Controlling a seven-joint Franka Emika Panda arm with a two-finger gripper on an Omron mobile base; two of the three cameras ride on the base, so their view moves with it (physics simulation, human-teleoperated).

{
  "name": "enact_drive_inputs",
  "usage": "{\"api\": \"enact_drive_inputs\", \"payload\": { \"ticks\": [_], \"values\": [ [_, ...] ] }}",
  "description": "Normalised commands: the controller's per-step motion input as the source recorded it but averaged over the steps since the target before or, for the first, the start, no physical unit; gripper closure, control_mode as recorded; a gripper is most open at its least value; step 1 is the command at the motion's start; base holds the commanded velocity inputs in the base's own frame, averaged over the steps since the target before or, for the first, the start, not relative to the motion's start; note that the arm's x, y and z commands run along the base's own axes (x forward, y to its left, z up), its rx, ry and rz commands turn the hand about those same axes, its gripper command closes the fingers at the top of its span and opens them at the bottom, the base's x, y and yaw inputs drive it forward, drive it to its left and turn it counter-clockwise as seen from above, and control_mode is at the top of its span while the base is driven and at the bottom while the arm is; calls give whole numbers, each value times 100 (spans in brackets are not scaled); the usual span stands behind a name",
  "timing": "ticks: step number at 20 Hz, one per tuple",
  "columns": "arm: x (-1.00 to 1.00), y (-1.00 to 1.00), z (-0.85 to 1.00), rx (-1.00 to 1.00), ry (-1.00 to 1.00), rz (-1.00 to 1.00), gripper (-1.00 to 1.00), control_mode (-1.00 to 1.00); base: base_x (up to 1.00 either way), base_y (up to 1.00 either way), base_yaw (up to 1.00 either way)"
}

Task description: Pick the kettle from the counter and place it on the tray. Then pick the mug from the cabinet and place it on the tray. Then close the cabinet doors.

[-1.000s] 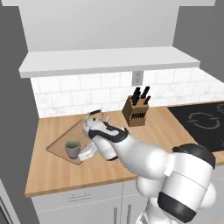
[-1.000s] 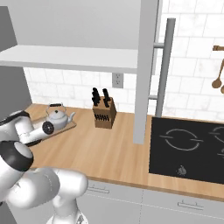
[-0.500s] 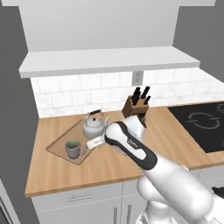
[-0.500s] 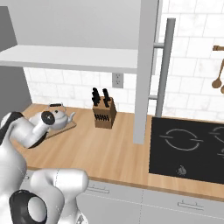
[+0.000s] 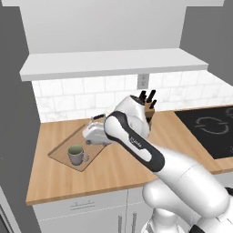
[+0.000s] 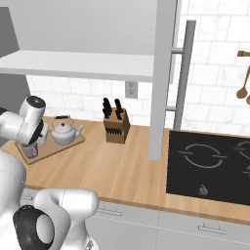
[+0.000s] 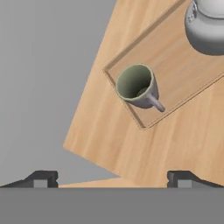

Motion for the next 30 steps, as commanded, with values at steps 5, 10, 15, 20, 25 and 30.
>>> {"api": "enact_drive_inputs", "payload": {
  "ticks": [5,10,15,20,25,30],
  "values": [
    [-19,1,7,-3,0,0,-100,-100,0,0,0],
    [-18,7,13,-8,0,0,-100,-100,0,0,0],
    [-30,0,25,-6,-3,-1,-100,-100,0,0,0],
    [-15,1,27,-5,-1,-1,-100,-100,0,0,0],
    [-8,7,4,-7,1,0,-100,-100,0,0,0],
    [-16,5,0,-5,0,0,-100,-100,0,0,0]
  ]
}}
